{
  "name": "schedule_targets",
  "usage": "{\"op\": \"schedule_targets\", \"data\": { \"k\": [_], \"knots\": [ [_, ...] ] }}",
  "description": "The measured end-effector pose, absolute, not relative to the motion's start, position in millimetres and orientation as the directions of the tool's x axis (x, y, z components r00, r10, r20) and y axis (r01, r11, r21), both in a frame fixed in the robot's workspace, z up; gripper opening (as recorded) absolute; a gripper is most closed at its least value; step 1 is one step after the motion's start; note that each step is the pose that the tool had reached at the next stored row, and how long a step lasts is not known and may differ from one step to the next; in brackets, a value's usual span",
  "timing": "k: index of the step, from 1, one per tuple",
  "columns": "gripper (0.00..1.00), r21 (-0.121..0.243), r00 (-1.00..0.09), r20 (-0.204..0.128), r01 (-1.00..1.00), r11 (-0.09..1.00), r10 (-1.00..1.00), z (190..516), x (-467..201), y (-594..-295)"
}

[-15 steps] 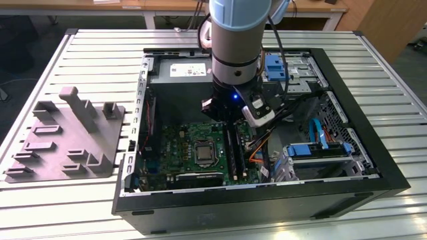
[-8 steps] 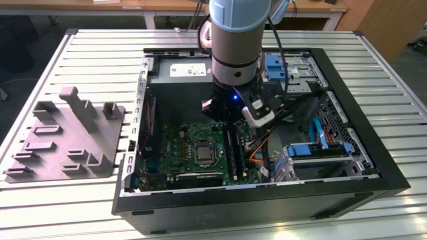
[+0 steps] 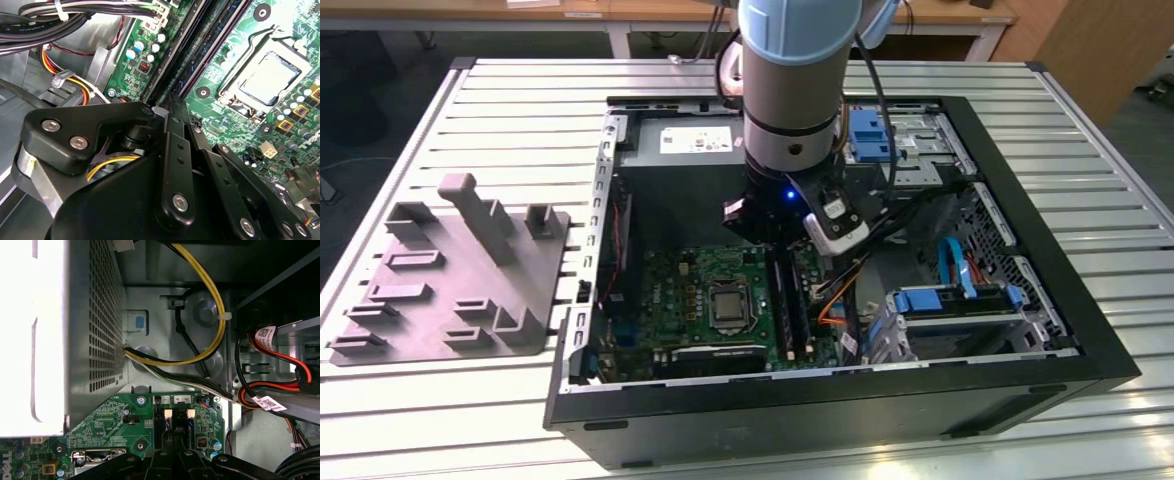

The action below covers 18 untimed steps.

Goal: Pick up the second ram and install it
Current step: 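Press down the second ram until it locks into place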

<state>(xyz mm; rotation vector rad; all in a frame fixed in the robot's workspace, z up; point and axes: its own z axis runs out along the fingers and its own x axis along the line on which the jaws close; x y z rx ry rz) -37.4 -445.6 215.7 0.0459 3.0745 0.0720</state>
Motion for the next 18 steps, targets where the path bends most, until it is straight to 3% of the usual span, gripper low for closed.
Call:
{"op": "schedule_targets", "data": {
  "k": [18],
  "knots": [
    [0.10,0.048,-0.997,-0.065,0.028,0.998,0.031,234,-37,-446]
  ]
}}
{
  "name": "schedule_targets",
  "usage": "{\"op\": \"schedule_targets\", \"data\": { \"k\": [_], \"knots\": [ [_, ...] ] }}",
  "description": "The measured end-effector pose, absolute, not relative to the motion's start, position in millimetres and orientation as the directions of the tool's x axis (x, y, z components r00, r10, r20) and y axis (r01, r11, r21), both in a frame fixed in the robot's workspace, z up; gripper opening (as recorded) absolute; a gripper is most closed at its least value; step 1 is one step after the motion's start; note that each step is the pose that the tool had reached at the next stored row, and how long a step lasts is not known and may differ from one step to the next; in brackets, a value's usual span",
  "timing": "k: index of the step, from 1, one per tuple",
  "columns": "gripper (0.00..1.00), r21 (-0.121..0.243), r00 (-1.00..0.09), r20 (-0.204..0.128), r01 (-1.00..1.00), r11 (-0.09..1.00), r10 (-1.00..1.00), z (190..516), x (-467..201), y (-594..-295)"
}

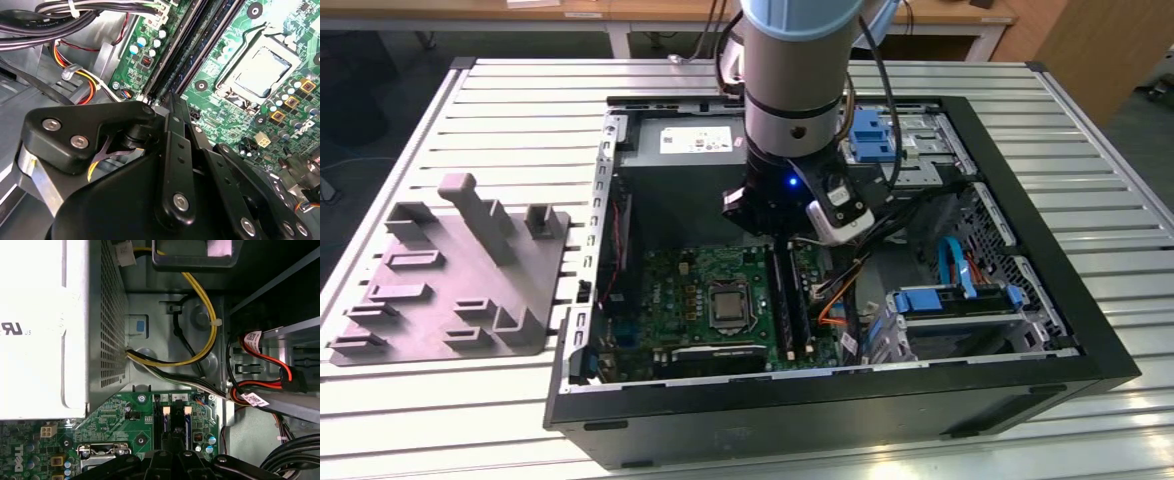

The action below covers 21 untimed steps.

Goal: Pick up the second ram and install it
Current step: 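Press down the second ram until it locks into place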

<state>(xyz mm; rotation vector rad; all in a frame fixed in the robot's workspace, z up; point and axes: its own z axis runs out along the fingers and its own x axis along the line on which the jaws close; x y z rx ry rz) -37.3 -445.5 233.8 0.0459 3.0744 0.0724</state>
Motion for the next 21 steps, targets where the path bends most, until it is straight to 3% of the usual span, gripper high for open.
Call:
{"op": "schedule_targets", "data": {
  "k": [21],
  "knots": [
    [0.10,0.048,-0.997,-0.065,0.028,0.998,0.031,234,-39,-476]
  ]
}}
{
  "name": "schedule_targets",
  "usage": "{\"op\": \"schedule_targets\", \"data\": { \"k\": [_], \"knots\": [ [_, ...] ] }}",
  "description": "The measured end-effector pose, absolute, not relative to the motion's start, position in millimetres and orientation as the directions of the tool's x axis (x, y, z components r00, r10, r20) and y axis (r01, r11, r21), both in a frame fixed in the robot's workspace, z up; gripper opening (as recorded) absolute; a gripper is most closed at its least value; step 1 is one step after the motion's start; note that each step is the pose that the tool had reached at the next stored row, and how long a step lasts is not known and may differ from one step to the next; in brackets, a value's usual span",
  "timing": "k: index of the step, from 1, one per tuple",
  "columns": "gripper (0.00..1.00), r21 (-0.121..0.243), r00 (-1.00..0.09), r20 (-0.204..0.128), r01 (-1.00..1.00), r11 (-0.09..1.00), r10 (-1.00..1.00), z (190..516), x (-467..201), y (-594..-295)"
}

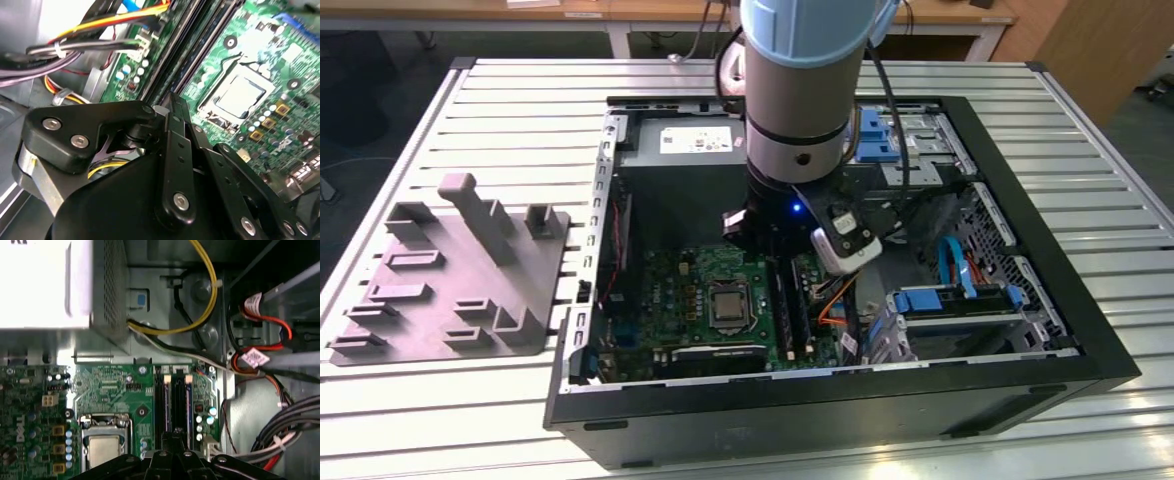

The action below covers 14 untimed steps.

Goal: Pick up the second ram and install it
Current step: 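Press down the second ram until it locks into place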

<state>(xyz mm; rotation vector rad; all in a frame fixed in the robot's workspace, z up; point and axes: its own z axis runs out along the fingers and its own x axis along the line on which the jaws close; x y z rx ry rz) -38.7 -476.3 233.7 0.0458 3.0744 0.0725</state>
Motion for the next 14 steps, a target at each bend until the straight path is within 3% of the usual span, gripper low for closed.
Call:
{"op": "schedule_targets", "data": {
  "k": [14],
  "knots": [
    [0.10,0.048,-0.997,-0.065,0.028,0.998,0.031,234,-39,-500]
  ]
}}
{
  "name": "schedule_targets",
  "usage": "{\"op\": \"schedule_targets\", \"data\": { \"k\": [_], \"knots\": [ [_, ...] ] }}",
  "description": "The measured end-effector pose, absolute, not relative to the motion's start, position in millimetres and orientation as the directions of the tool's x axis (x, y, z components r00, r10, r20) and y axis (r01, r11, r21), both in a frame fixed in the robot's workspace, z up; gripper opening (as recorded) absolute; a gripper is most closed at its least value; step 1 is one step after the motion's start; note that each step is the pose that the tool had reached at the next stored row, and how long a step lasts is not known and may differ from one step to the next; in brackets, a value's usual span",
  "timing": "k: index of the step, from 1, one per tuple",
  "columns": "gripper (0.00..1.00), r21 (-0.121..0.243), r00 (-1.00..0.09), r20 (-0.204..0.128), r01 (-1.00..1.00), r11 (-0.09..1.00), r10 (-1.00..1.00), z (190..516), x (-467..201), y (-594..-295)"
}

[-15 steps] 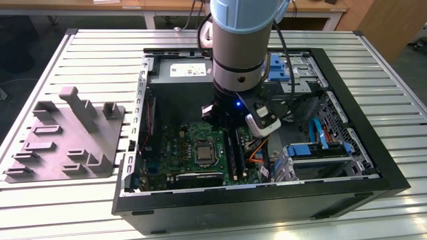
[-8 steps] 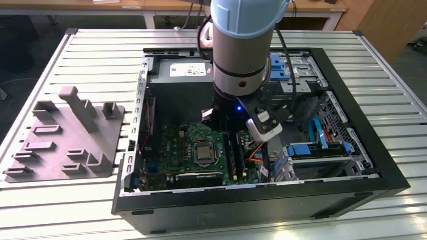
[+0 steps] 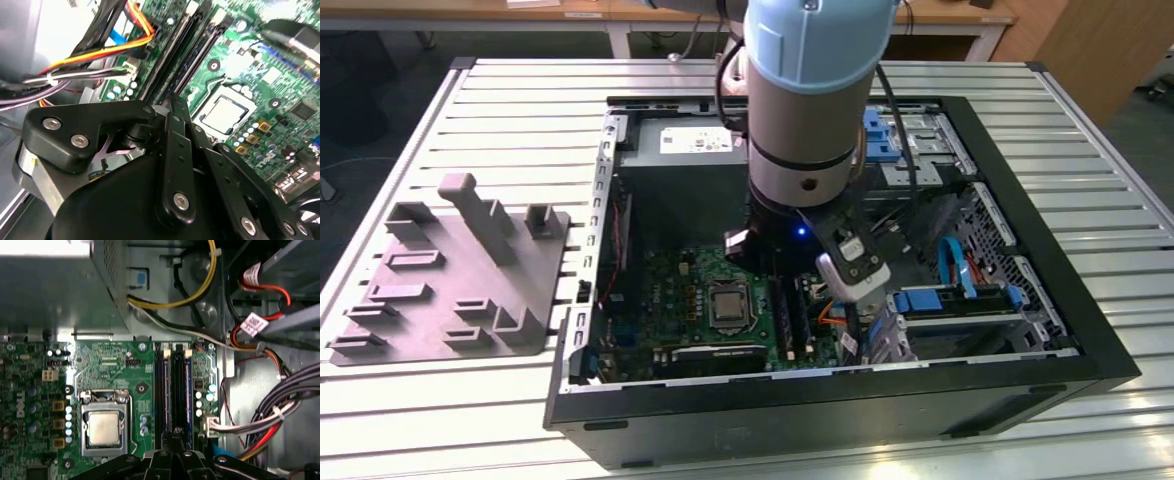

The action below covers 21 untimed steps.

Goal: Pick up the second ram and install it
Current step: 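Press down the second ram until it locks into place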

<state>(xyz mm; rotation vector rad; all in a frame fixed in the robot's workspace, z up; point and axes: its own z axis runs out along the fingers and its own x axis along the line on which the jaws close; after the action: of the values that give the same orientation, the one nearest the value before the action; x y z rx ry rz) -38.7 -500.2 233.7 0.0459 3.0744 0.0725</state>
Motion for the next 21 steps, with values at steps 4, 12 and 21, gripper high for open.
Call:
{"op": "schedule_targets", "data": {
  "k": [4,12,21],
  "knots": [
    [0.10,0.048,-0.997,-0.065,0.028,0.998,0.031,234,-39,-506],
    [0.10,0.048,-0.997,-0.065,0.028,0.998,0.031,234,-39,-511],
    [0.10,0.048,-0.997,-0.065,0.028,0.998,0.031,233,-39,-516]
  ]
}}
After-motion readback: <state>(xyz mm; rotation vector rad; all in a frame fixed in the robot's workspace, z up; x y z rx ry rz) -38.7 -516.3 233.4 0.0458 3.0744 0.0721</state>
